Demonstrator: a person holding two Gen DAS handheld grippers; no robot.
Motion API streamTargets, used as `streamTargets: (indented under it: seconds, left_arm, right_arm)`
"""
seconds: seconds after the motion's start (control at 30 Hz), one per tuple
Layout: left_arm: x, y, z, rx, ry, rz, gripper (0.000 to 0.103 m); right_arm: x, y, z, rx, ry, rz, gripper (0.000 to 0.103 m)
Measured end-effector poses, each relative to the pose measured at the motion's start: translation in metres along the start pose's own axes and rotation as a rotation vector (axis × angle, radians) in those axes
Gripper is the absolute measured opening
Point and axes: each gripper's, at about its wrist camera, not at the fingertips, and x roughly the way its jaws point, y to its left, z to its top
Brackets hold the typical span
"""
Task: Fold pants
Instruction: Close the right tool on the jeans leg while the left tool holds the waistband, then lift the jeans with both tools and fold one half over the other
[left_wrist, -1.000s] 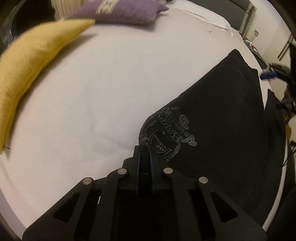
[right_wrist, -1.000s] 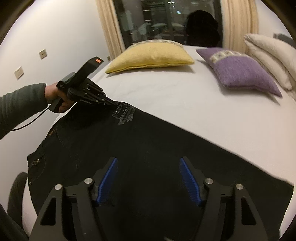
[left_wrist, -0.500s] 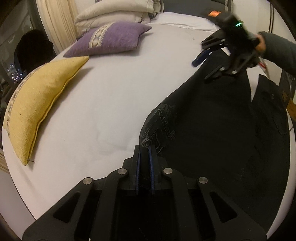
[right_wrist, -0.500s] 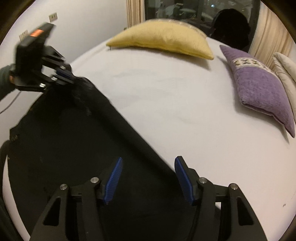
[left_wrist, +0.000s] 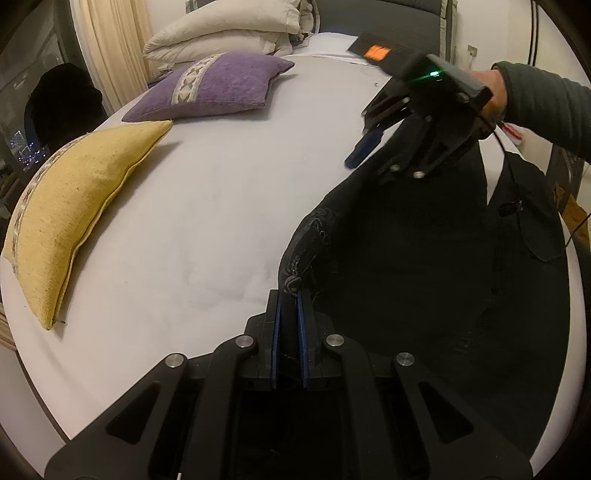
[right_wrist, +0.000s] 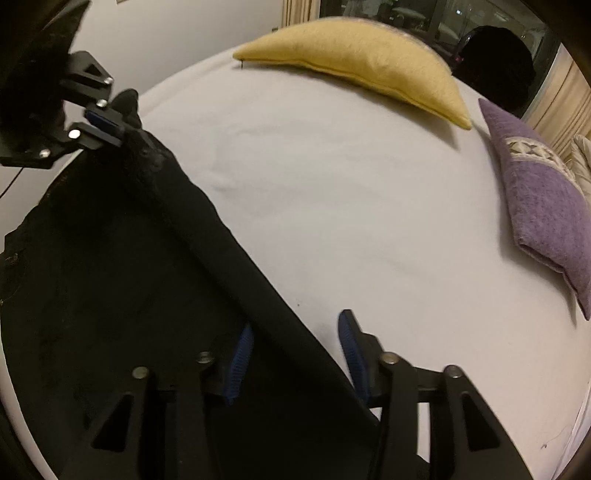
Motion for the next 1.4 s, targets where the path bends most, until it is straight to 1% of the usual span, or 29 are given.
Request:
streamTargets:
  seconds: [0.07,0.13,0.17,0.2,0.23,0.27,0.3,0.4,0.5,0.53,0.7,0.77,0.87,0.9,1.07,1.2,1.27,1.33,1.4]
  left_arm:
    - [-0.001,-0.003,0.001,0.004,0.001,-0.004,0.007]
    - [-0.001,-0.004,0.001,0.006,0.000,-0.006,0.007]
    - [-0.002,-0.004,0.002,0.003,0.000,-0.006,0.007]
    - [-0.002,-0.004,0.002,0.002,-0.001,-0.005,0.007]
    - [-0.003,-0.004,0.002,0.001,-0.002,-0.003,0.007]
    - [-0.004,-0.004,0.002,-0.002,-0.004,-0.004,0.007]
    - [-0.005,-0.005,0.002,-0.003,-0.006,-0.004,0.007]
    - [-0.007,-0.009,0.003,-0.003,-0.009,0.002,0.007]
    - [-0.014,-0.013,0.002,-0.009,-0.019,-0.007,0.007]
    - [-0.017,-0.015,0.001,-0.008,-0.023,-0.010,0.007]
    - [-0.034,-0.034,-0.003,0.009,-0.030,-0.018,0.007]
    - [-0.041,-0.042,-0.005,0.010,-0.031,-0.022,0.007]
    - [-0.052,-0.056,-0.011,0.016,-0.037,-0.030,0.007]
    - [-0.056,-0.061,-0.013,0.018,-0.039,-0.033,0.007]
    - [-0.073,-0.096,-0.032,0.038,-0.022,-0.056,0.007]
    - [-0.087,-0.122,-0.052,0.049,-0.017,-0.069,0.007]
    - [-0.097,-0.131,-0.058,0.055,-0.028,-0.078,0.007]
    - [-0.109,-0.142,-0.065,0.069,-0.041,-0.083,0.007]
    - [-0.118,-0.152,-0.073,0.094,-0.041,-0.065,0.007]
  right_arm:
    - [0.005,0.000,0.003,0.016,0.018,0.014,0.030]
    - [0.006,0.003,0.002,0.024,0.039,0.019,0.017]
    - [0.006,0.002,0.002,0.030,0.046,0.022,0.013]
    - [0.005,0.000,0.002,0.046,0.049,0.026,0.011]
    - [0.002,-0.002,0.000,0.079,0.044,0.040,0.010]
    - [-0.001,-0.009,0.000,0.140,0.040,0.066,0.010]
    - [-0.001,-0.018,-0.002,0.228,0.048,0.096,0.009]
    - [-0.007,-0.022,-0.012,0.407,0.056,0.144,0.008]
    - [-0.016,-0.014,-0.027,0.490,0.036,0.178,0.007]
    - [-0.021,-0.007,-0.036,0.509,0.019,0.190,0.007]
    - [-0.042,0.004,-0.061,0.604,-0.057,0.232,0.007]
    - [-0.053,0.011,-0.073,0.691,-0.096,0.267,0.007]
    - [-0.060,0.019,-0.094,0.822,-0.138,0.326,0.007]
    - [-0.059,0.019,-0.096,0.848,-0.144,0.338,0.007]
    - [-0.061,0.044,-0.122,0.900,-0.156,0.351,0.007]
    - [-0.066,0.061,-0.130,0.900,-0.162,0.359,0.007]
    - [-0.078,0.068,-0.134,0.871,-0.166,0.353,0.007]
    - [-0.090,0.080,-0.131,0.826,-0.162,0.338,0.007]
    - [-0.099,0.089,-0.123,0.773,-0.149,0.312,0.007]
